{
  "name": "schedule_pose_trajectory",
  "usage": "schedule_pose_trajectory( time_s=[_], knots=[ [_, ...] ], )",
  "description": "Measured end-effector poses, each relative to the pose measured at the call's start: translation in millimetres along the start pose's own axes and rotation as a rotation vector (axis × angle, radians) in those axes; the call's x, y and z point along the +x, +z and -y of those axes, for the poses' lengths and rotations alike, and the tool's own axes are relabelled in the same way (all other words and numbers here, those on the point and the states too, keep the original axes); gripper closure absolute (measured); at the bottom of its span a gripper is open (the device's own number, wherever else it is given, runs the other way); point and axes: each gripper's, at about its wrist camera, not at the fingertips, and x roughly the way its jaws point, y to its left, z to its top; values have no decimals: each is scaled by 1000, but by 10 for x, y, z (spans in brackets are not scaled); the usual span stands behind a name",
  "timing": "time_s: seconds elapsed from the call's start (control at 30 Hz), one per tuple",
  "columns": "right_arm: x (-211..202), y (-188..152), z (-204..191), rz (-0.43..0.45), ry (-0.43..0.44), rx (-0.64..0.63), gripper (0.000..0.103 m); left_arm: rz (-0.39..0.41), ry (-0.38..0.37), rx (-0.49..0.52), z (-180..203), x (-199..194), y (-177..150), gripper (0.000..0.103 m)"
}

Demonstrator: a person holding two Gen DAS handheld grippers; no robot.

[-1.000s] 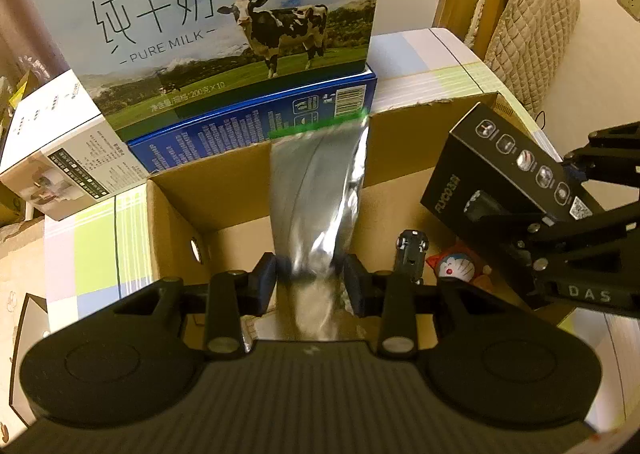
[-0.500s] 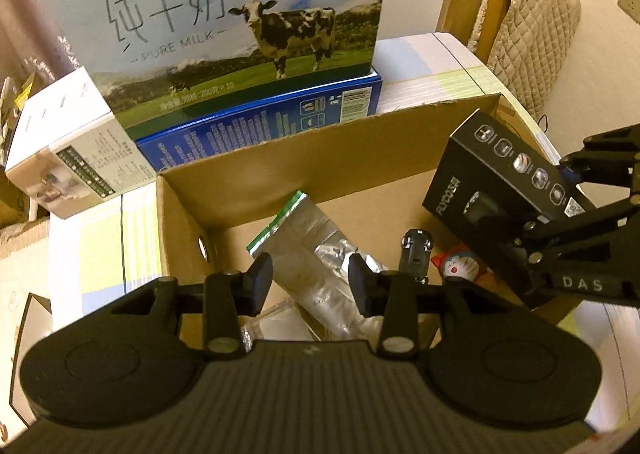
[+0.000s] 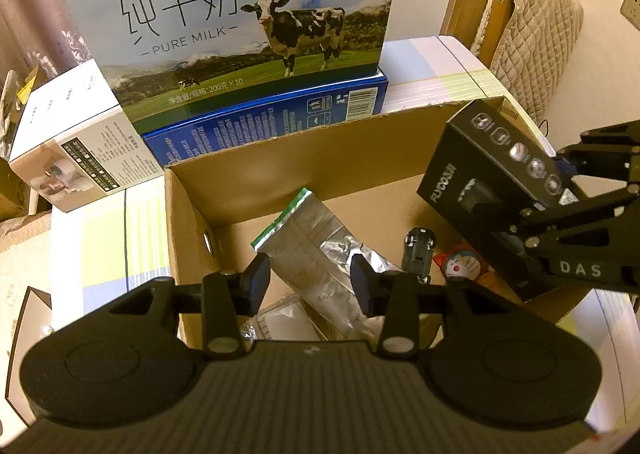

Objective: Organize objects
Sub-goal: 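Open the left tool to drop the foil bag while the right tool releases the FLYCO box, then withdraw both open tools up and back from the cardboard box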

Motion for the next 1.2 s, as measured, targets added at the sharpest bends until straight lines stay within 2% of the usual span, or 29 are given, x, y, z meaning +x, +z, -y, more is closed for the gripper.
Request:
schedule_pose_trajectory(
  time_s=[0.1,0.17,0.83,1.2],
  knots=[
    [-53,18,10,58,28,4,62,1,-2,0,-2,-4,-8,62],
    [-74,23,1,63,18,-5,62,-2,-2,4,-4,-8,-21,62],
    [-128,-39,6,30,12,-2,61,1,9,-5,-31,-118,-94,60],
    [-300,-106,8,28,10,5,61,7,15,-13,3,-315,-156,56]
  ],
)
